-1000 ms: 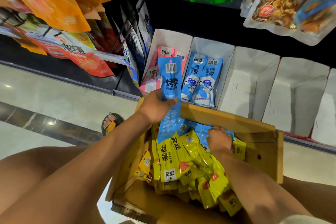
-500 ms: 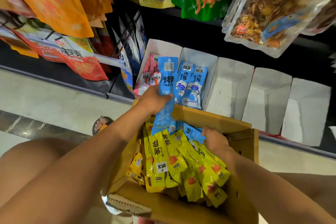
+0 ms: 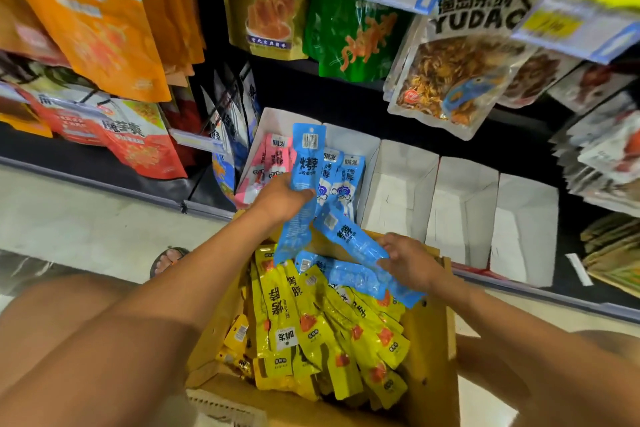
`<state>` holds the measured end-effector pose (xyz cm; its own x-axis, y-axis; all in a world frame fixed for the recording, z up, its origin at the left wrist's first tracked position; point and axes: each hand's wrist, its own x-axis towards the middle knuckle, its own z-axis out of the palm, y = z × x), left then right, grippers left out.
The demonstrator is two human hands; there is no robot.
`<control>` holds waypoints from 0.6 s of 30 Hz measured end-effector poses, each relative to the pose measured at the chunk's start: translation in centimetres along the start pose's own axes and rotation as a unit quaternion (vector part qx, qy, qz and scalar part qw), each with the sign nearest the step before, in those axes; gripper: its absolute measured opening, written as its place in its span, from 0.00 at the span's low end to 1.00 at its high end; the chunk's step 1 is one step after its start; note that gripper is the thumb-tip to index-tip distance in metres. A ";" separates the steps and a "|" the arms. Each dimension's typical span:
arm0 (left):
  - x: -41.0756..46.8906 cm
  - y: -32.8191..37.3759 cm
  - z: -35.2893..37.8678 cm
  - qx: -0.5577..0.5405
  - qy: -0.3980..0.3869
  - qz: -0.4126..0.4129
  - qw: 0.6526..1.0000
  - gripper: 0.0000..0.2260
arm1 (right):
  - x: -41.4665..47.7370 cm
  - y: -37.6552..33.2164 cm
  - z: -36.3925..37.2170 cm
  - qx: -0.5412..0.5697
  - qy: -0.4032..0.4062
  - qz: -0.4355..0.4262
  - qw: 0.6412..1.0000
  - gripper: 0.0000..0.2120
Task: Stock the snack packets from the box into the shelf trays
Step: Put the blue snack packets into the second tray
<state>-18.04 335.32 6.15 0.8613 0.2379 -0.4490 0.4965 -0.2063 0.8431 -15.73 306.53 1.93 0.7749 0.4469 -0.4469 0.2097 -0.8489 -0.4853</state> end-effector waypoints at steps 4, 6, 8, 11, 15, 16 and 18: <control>-0.6 2.1 0.1 -0.027 0.014 0.030 0.999 0.08 | -0.8 -0.8 -3.8 0.094 0.039 0.034 0.994 0.10; -0.9 3.0 0.2 -0.032 0.016 0.041 0.998 0.12 | -1.4 -1.9 -5.6 0.160 0.068 0.036 0.984 0.10; -1.1 3.8 0.4 -0.044 0.010 0.050 0.998 0.13 | -1.6 -3.1 -6.8 0.252 0.100 0.043 0.962 0.11; -1.2 4.5 0.7 -0.086 0.003 0.045 0.995 0.14 | -0.9 -4.5 -7.7 0.339 0.124 0.083 0.929 0.14; -0.9 4.9 0.8 -0.182 -0.019 -0.004 0.983 0.12 | 0.8 -6.0 -7.6 0.415 0.074 0.125 0.898 0.11; -1.0 5.1 0.9 -0.203 -0.027 -0.013 0.979 0.12 | 1.1 -6.4 -7.5 0.433 0.056 0.121 0.892 0.12; -1.0 4.9 0.9 -0.234 -0.038 -0.029 0.971 0.13 | 1.7 -6.7 -7.5 0.432 0.033 0.112 0.894 0.19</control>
<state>-16.31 333.21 10.47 0.8480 0.1624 -0.5044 0.4555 0.2630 0.8505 -11.34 310.88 10.03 0.7789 0.2507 -0.5748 -0.4730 -0.3669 -0.8010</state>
